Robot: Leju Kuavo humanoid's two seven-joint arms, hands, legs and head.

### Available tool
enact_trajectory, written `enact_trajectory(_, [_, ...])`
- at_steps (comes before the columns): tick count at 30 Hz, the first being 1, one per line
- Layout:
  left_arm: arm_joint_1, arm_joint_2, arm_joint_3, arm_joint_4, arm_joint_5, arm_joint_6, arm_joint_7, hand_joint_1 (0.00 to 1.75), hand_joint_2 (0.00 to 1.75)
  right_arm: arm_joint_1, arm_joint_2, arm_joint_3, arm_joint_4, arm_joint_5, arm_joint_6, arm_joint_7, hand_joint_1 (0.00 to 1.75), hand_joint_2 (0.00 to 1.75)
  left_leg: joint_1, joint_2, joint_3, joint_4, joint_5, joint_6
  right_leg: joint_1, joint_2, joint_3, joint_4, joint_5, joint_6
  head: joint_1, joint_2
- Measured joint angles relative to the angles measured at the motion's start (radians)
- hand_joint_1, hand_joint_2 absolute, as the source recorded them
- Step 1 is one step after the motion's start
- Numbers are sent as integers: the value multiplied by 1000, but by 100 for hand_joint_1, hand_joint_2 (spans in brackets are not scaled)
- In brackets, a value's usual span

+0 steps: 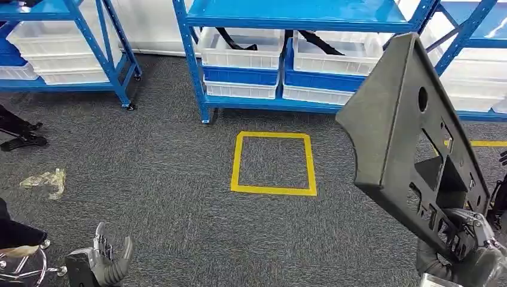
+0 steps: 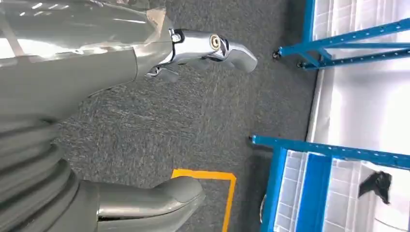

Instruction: Take the parts from the cabinet and place them on the table.

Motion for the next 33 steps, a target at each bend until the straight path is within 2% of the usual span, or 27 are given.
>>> enact_trajectory(1, [0, 0, 0, 0, 0, 0, 0, 0, 175, -2, 1, 0, 0, 1, 0, 0, 169, 175, -2, 1, -7, -3, -4, 5, 0, 0, -5, 1, 5, 8, -2, 0])
enact_trajectory(3, [0, -2, 0, -1, 0, -4, 0, 0, 175, -3, 2, 0, -1, 1, 0, 0, 169, 175, -10, 1, -16, -9, 6, 25, 1, 1, -10, -13, 19, 25, 2, 0])
enact_trajectory(4, [0, -6, 0, -2, 2, -8, 0, 0, 175, -3, 2, 0, -1, 1, 1, 0, 169, 175, -8, 4, -18, -17, 8, 24, 7, 0, -18, -8, 7, 15, 1, 0])
enact_trajectory(5, [-2, -6, 1, -3, 3, -9, 0, 0, 175, -4, 4, -1, -1, 1, 4, -1, 169, 175, -8, 2, -22, -17, 14, 23, 6, 3, -24, -11, -1, -9, 5, 0])
enact_trajectory(8, [-2, -10, 6, -3, 3, -17, 0, 0, 175, -4, 6, -4, -1, -6, 17, -5, 169, 175, -15, 3, -29, -17, 23, 38, 4, 5, -29, -17, 6, -13, 5, 0])
enact_trajectory(9, [-3, -12, 7, -3, 3, -21, 0, 0, 175, -4, 7, -6, -1, -10, 18, -9, 169, 175, -18, 3, -30, -16, 26, 42, 3, 5, -29, -20, 19, -13, 5, 0])
enact_trajectory(10, [-3, -13, 8, -3, 2, -23, 0, 0, 175, -5, 7, -8, -1, -12, 18, -11, 169, 175, -20, 3, -31, -16, 28, 43, 1, 6, -28, -25, 42, -5, 5, 0])
enact_trajectory(11, [-4, -15, 10, -3, 2, -24, 0, 0, 175, -5, 8, -9, -1, -15, 18, -13, 169, 175, -21, 3, -32, -16, 29, 45, -1, 6, -28, -28, 46, 6, 5, 0])
enact_trajectory(15, [-6, -18, 16, -3, 2, -26, 0, 0, 175, -7, 8, -11, -1, -20, 18, -18, 169, 175, -26, 3, -40, -14, 36, 50, -6, 6, -29, -28, 55, 19, 4, 0])
enact_trajectory(17, [-6, -18, 18, -3, 2, -29, 0, 0, 175, -9, 8, -12, -1, -21, 19, -19, 169, 175, -26, 3, -42, -14, 36, 50, -6, 6, -30, -28, 55, 20, 4, 0])
enact_trajectory(18, [-6, -18, 20, -3, 2, -30, 0, 0, 175, -11, 9, -14, -1, -21, 22, -19, 169, 175, -32, 3, -46, -8, 36, 52, -8, 7, -26, -36, 62, 28, 4, 0])
enact_trajectory(19, [-7, -18, 26, -3, 2, -30, 0, 0, 175, -13, 9, -14, -1, -22, 24, -19, 169, 175, -30, 1, -44, -11, 42, 61, -16, 7, -26, -40, 69, 41, 3, 0])
enact_trajectory(20, [-10, -18, 28, -4, 2, -31, 0, 0, 175, -15, 9, -16, -1, -22, 26, -20, 169, 175, -21, 4, -40, -29, 56, 68, -5, 8, -30, -41, 69, 45, 3, 0])
enact_trajectory(21, [-11, -21, 28, -4, 2, -31, 0, 0, 175, -18, 9, -17, 0, -22, 27, -20, 169, 175, -16, 9, -40, -40, 66, 69, -12, 8, -43, -26, 48, 39, 3, 0])
enact_trajectory(22, [-12, -24, 28, -4, 1, -32, 0, 0, 175, -23, 10, -17, 0, -22, 32, -20, 169, 175, -13, 9, -45, -43, 71, 74, -9, 8, -60, 21, 13, 27, 7, 0])
enact_trajectory(23, [-12, -24, 30, -4, 0, -33, 0, 0, 175, -29, 9, -18, 2, -21, 33, -20, 169, 175, -11, 10, -51, -43, 74, 72, -10, 8, -91, 99, -27, 20, 12, 0])
enact_trajectory(28, [-12, -24, 30, -4, 1, -32, 0, 0, 175, -31, 9, -18, 3, -21, 33, -20, 169, 175, -11, 11, -52, -43, 74, 72, -11, 8, -97, 114, -35, 18, 12, 0])
enact_trajectory(29, [-11, -25, 30, -4, 0, -32, 1, 0, 175, -34, 9, -19, 5, -19, 35, -20, 169, 175, -11, 13, -58, -43, 77, 70, -12, 8, -125, 191, -69, 15, 11, 0])
enact_trajectory(30, [-12, -25, 31, -4, 0, -32, 2, 0, 175, -36, 9, -19, 9, -19, 35, -20, 169, 175, -11, 14, -66, -42, 82, 66, -12, 8, -152, 268, -100, 16, 11, 0])
enact_trajectory(31, [-12, -27, 32, -3, 0, -32, 5, 0, 175, -45, 9, -23, 19, -19, 35, -19, 169, 175, -5, 13, -81, -39, 93, 51, -22, 7, -90, 205, -79, 44, 11, 0])
enact_trajectory(32, [-17, -26, 35, -4, 2, -28, 8, 0, 175, -63, 10, -23, 31, -19, 36, -19, 169, 175, -3, 10, -104, -11, 93, 20, -25, 18, 36, -8, -45, 67, 15, 0])
enact_trajectory(33, [-20, -26, 35, -4, 2, -27, 8, 0, 175, -62, 9, -24, 32, -19, 37, -20, 169, 175, -1, 10, -106, -6, 92, 14, -28, 21, 29, -10, -40, 48, 9, 0])
